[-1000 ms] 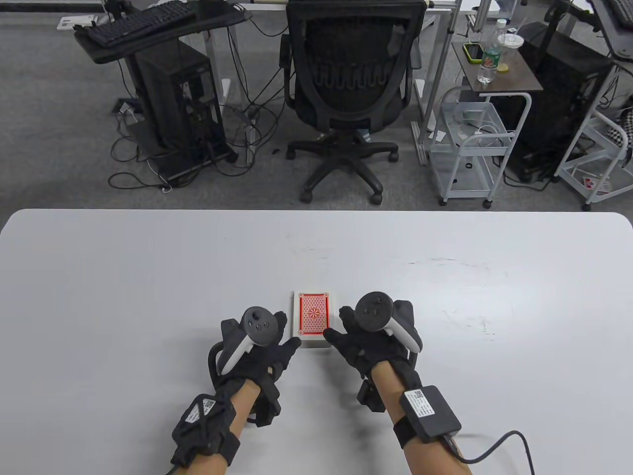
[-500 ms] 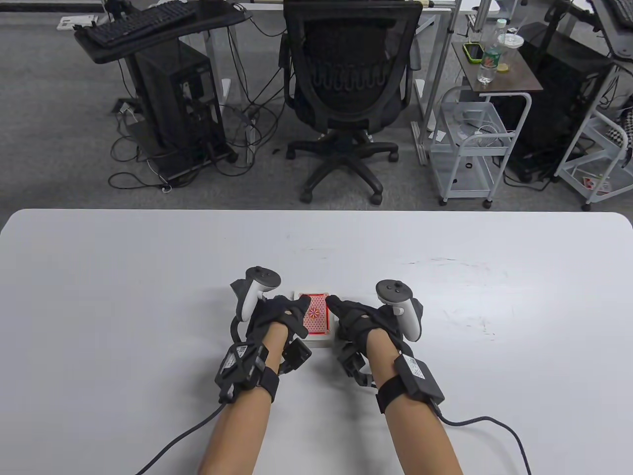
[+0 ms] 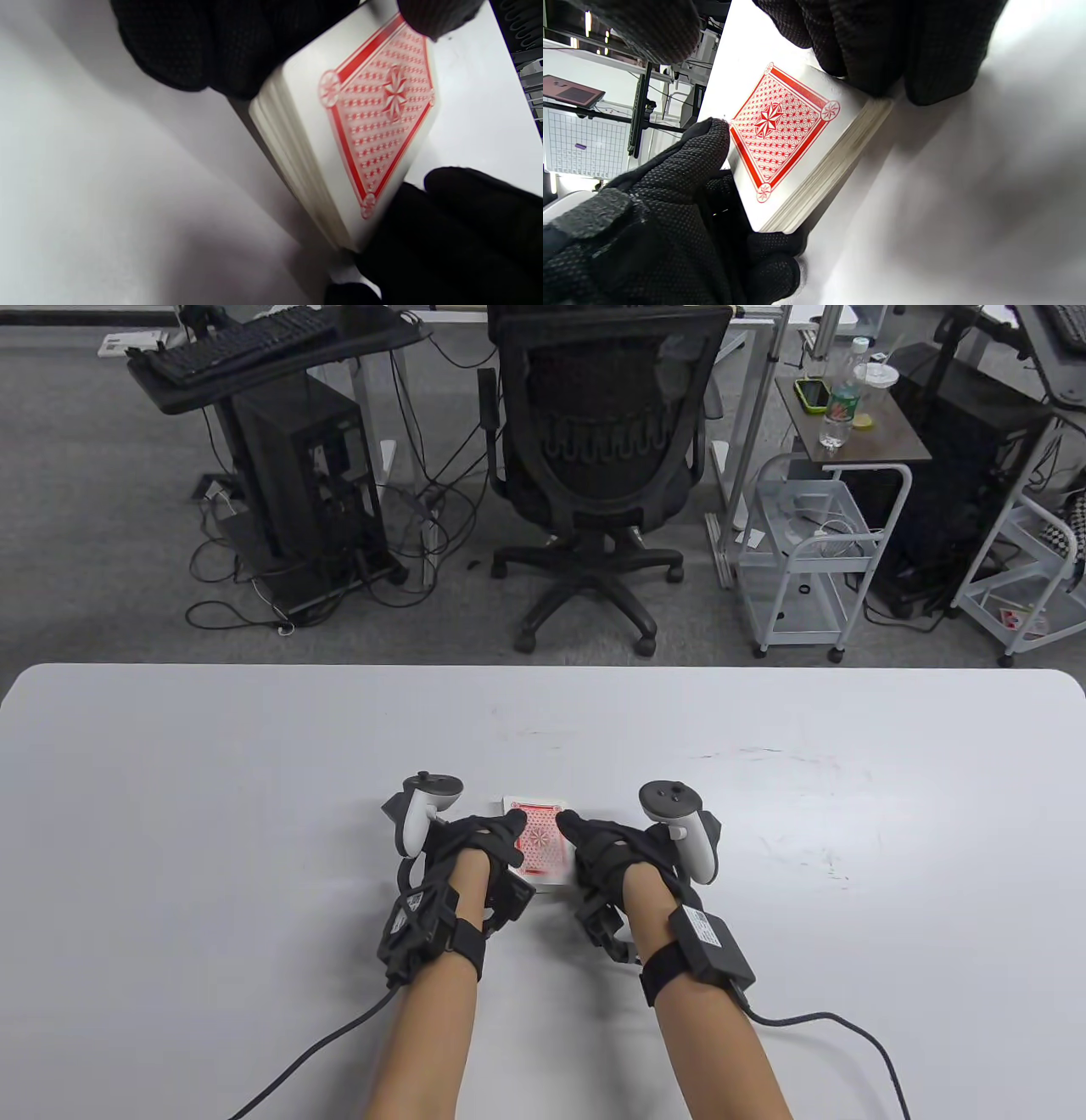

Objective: Four-player card dealing with fan arrangement

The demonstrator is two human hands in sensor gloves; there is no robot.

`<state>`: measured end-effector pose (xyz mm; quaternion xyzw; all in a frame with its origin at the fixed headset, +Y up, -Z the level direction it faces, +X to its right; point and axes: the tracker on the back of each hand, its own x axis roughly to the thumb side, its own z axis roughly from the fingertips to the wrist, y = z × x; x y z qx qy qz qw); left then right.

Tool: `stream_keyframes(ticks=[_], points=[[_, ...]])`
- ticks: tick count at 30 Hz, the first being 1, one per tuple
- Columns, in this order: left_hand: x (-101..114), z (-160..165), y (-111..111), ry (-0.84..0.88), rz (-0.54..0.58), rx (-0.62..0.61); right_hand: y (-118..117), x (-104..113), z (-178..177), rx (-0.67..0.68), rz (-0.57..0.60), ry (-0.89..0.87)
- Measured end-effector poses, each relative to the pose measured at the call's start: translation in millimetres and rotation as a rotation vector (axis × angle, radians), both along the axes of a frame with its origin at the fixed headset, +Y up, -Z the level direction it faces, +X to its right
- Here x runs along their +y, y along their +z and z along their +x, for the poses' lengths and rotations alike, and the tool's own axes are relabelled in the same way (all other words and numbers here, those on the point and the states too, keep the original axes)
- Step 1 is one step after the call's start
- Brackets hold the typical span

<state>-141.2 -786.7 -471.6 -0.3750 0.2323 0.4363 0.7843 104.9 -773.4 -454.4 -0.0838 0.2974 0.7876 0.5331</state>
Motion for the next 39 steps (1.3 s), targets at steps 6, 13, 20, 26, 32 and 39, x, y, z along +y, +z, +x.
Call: stream_keyframes(ticks=[6, 13, 20, 26, 32, 39], points=[[-8.9, 4.6, 3.8, 0.106, 0.022, -0.011, -1.2, -2.5, 4.6, 0.003, -0.018, -0.023], [-17.8, 11.1, 20.7, 0.318, 0.156, 0.064, 2.9, -2.7, 9.1, -0.008, 0.006, -0.059], [6.3, 2.9, 35.5, 0.413, 0.339, 0.044, 16.7, 8.5, 13.6, -0.001, -0.019, -0.081], [31.8, -9.5, 62.7, 0.511, 0.428, 0.022, 40.7, 45.3, 1.1, 0.047, 0.238, 0.05], [27.4, -16.5, 99.7, 0.771, 0.397, 0.002, 75.7, 71.5, -11.9, 0.114, 0.371, -0.011], [2.0, -27.9, 133.5, 0.886, 0.407, 0.084, 93.0, 48.3, -20.7, 0.174, 0.359, 0.051]])
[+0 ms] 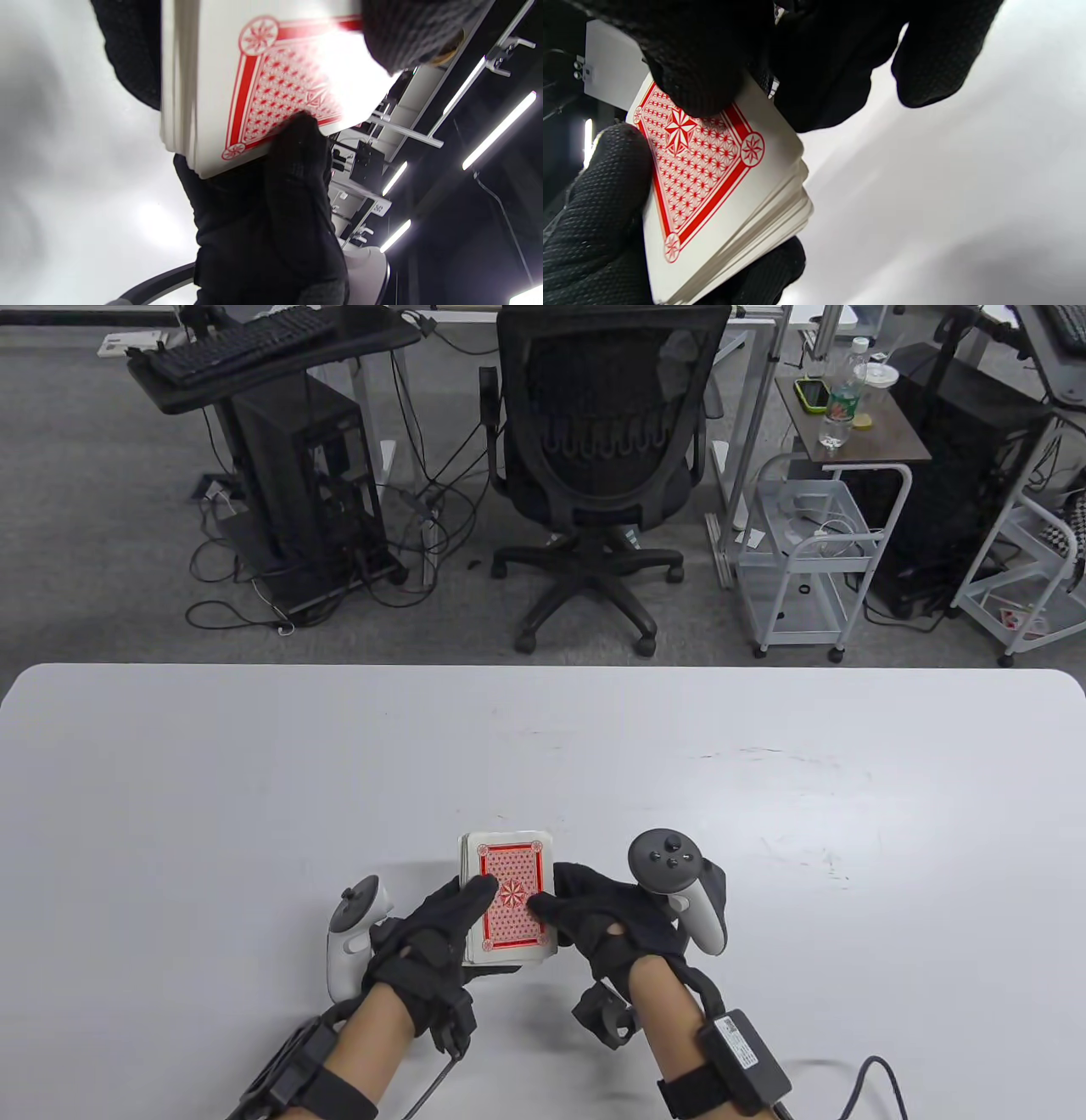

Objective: Four-player card dealing with fan arrangement

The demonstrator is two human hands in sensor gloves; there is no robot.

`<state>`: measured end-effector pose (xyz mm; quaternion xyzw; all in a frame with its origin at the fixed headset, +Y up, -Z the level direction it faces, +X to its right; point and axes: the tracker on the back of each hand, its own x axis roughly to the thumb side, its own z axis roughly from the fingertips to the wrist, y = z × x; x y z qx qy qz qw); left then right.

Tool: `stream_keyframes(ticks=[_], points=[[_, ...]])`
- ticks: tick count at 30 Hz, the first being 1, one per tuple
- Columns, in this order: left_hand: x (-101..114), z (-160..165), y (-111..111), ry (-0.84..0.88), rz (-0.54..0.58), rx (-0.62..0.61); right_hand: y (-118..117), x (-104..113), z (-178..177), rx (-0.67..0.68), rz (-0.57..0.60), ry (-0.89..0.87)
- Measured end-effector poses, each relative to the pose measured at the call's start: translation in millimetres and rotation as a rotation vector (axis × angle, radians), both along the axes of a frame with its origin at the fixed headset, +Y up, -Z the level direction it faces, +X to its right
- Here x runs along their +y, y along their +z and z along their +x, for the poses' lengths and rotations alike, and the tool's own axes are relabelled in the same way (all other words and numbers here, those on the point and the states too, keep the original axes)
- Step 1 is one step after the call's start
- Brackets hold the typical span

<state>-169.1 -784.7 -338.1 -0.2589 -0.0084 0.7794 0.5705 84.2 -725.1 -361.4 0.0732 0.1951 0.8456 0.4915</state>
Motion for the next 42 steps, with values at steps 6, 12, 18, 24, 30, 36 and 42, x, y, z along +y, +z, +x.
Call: stream_keyframes(ticks=[6, 12, 18, 24, 30, 36, 42], points=[[-22.9, -2.8, 7.5, 0.091, -0.073, 0.02, 4.8, -20.6, -2.9, -0.059, 0.047, -0.095], [-25.9, -15.5, 1.2, 0.093, -0.105, 0.046, -1.9, -34.1, 0.4, -0.049, -0.015, -0.242], [-26.4, -39.1, -5.1, -0.009, -0.131, 0.119, -29.3, -23.6, 6.3, -0.107, 0.047, -0.125], [-27.0, -51.7, -6.6, -0.063, -0.154, 0.162, -79.5, -15.7, -1.2, -0.179, 0.151, 0.234], [-23.6, -54.0, -8.1, -0.066, -0.144, 0.161, -126.3, -26.0, -23.9, -0.233, 0.137, 0.602], [-24.0, -54.3, -9.0, -0.077, -0.153, 0.156, -139.8, -33.4, -33.6, -0.24, 0.174, 0.907], [-23.0, -54.6, -8.6, -0.084, -0.155, 0.156, -135.2, -21.0, -22.2, -0.259, 0.206, 0.901]])
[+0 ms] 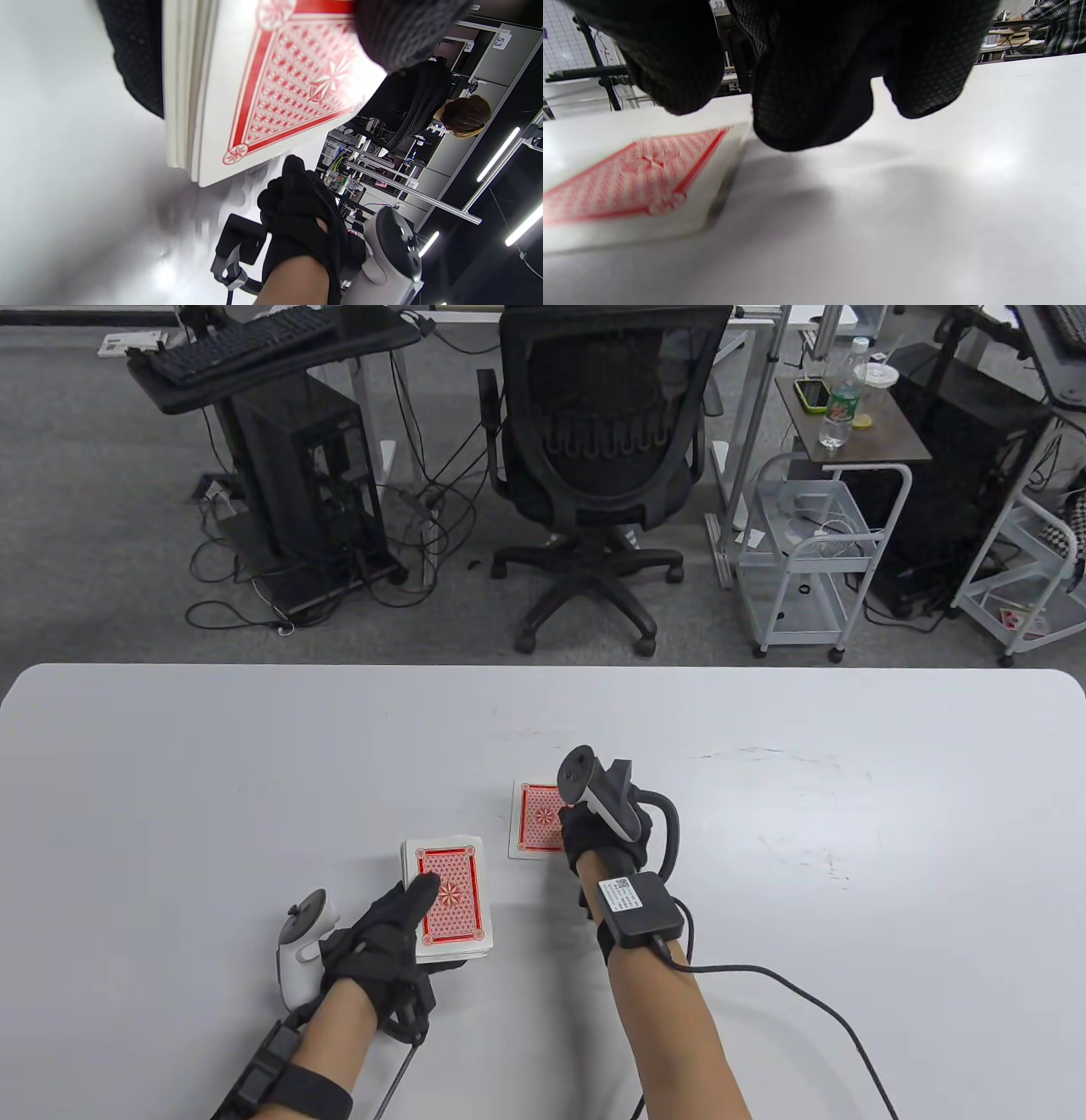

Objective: Four-player card dealing with fan arrangement

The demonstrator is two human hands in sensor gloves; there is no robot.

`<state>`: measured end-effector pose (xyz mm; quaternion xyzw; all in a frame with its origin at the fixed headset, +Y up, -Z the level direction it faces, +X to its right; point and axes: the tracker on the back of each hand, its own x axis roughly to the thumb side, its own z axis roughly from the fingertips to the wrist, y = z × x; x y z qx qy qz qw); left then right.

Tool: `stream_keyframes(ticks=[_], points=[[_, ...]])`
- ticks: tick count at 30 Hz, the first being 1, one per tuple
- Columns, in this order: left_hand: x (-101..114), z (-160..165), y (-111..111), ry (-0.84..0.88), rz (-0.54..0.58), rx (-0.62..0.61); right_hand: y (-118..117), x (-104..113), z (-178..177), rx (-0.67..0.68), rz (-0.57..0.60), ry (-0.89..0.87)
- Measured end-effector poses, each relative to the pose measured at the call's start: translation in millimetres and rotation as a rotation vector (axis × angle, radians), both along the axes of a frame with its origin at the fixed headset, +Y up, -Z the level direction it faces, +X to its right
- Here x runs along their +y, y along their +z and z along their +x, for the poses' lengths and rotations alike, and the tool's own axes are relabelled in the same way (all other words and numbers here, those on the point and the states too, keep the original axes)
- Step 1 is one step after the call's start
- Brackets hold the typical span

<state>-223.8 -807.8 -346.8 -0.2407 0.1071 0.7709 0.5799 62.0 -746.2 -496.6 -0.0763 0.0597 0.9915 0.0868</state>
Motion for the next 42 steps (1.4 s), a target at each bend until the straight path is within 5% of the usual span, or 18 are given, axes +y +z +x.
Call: stream_keyframes(ticks=[8, 13, 15, 24, 28, 33, 42], points=[[1.5, 10.4, 0.4, 0.066, 0.045, 0.001, 66.7, 31.5, -17.6, 0.331, -0.076, -0.618], [4.8, 22.7, 6.1, 0.1, 0.083, -0.004, 104.0, 28.7, -32.4, 0.373, -0.149, -0.676], [5.9, 26.8, 8.6, 0.124, 0.088, -0.003, 108.4, 28.1, -29.2, 0.355, -0.049, -0.651], [7.9, 28.1, 5.9, 0.128, 0.097, -0.043, 100.4, 22.9, 14.9, 0.293, -0.057, -0.934], [4.7, 20.7, 4.7, 0.082, 0.085, -0.023, 87.1, 25.2, 59.5, 0.211, -0.031, -0.847], [2.0, 12.3, 1.4, 0.068, 0.067, -0.008, 70.3, 18.0, 113.8, 0.072, -0.017, -0.517], [1.0, 7.9, 1.3, 0.041, 0.063, 0.006, 57.2, -12.7, 130.9, -0.065, -0.052, 0.024]])
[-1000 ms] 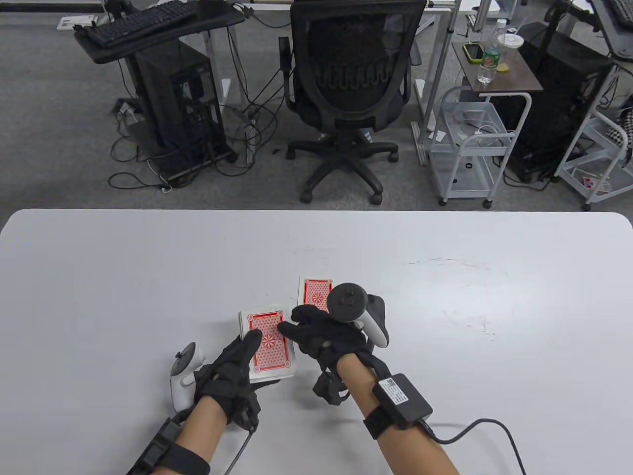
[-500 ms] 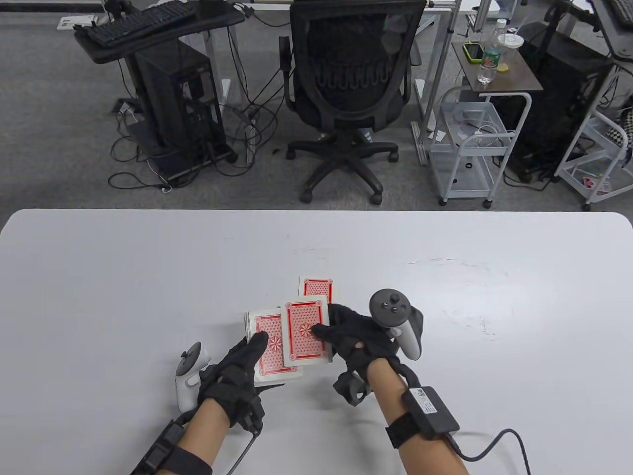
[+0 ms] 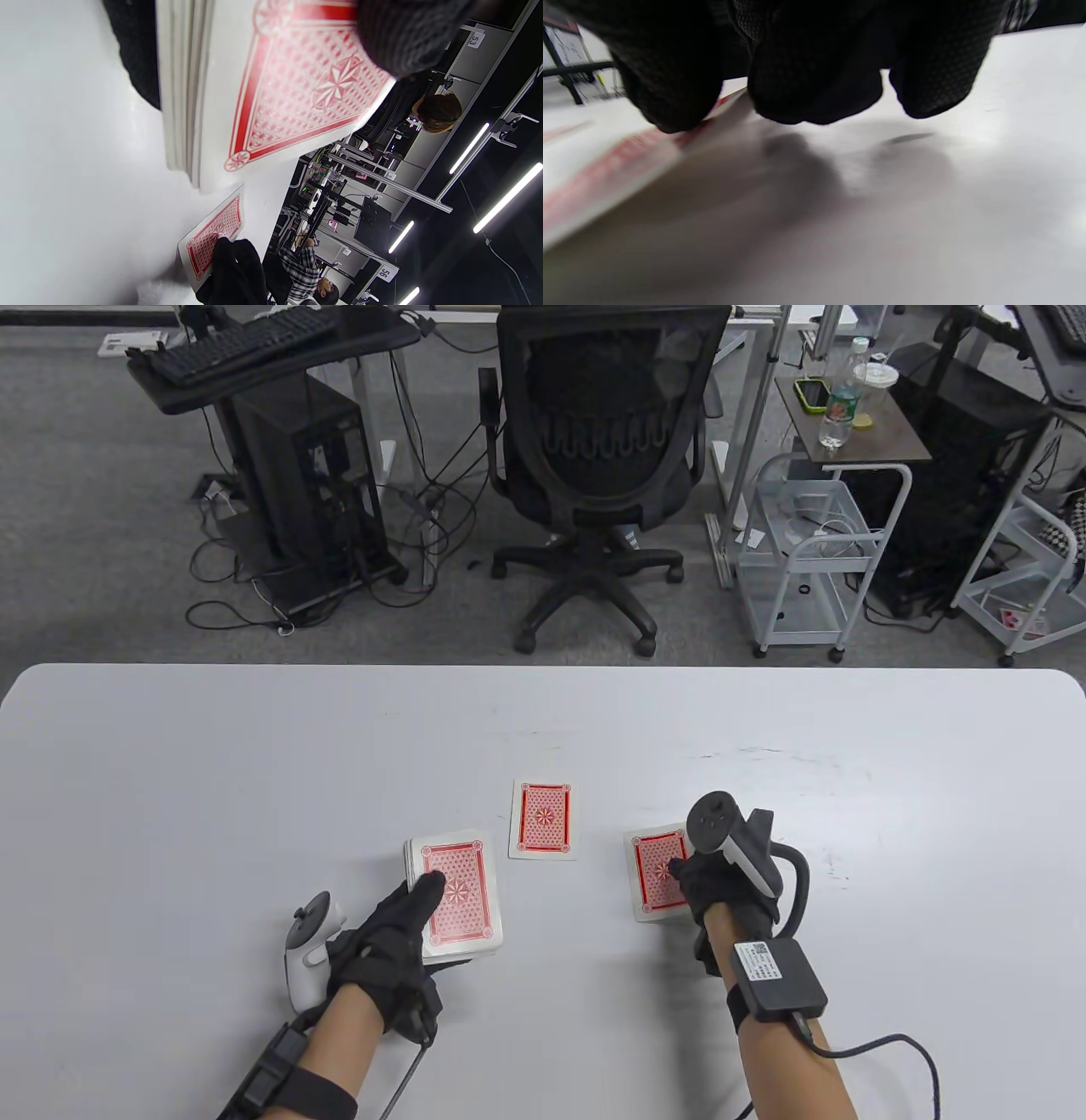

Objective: Four-player card dealing with fan arrangement

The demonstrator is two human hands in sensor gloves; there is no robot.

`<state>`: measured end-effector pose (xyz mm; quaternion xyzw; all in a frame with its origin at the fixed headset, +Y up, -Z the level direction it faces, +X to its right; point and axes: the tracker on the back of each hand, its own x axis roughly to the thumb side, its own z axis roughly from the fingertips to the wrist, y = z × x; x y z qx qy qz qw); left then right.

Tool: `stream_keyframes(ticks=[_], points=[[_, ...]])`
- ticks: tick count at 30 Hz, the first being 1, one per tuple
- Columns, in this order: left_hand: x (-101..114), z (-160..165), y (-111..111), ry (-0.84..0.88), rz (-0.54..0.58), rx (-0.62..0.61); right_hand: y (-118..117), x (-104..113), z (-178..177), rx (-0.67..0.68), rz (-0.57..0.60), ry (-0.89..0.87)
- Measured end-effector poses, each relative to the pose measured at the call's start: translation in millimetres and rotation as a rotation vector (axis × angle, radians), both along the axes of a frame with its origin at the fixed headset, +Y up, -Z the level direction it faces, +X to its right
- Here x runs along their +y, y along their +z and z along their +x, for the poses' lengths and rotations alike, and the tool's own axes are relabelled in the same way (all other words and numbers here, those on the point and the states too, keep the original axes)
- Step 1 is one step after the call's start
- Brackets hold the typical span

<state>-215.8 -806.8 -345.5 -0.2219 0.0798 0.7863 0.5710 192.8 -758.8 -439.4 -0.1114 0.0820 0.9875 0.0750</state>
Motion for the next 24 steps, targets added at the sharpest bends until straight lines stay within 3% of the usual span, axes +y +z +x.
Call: stream_keyframes(ticks=[6, 11, 14, 16, 19, 24], points=[[1.3, -0.6, -0.1, -0.001, 0.009, 0.01, 12.4, 24.9, -9.5, 0.025, 0.042, -0.036], [5.1, 9.7, 2.2, 0.012, 0.031, -0.017, 40.7, 48.4, -59.1, 0.234, 0.076, -0.443], [8.8, 19.1, 5.5, 0.015, 0.054, -0.042, 58.2, 45.0, -102.2, 0.374, 0.018, -0.689], [11.3, 24.1, 7.7, 0.014, 0.068, -0.058, 67.1, 38.1, -125.4, 0.414, -0.026, -0.753], [14.8, 29.8, 11.7, -0.012, 0.09, -0.079, 77.8, 25.6, -145.7, 0.372, 0.027, -0.841], [11.2, 28.2, 12.6, -0.045, 0.08, -0.072, 82.6, 25.8, -142.0, 0.296, 0.063, -0.78]])
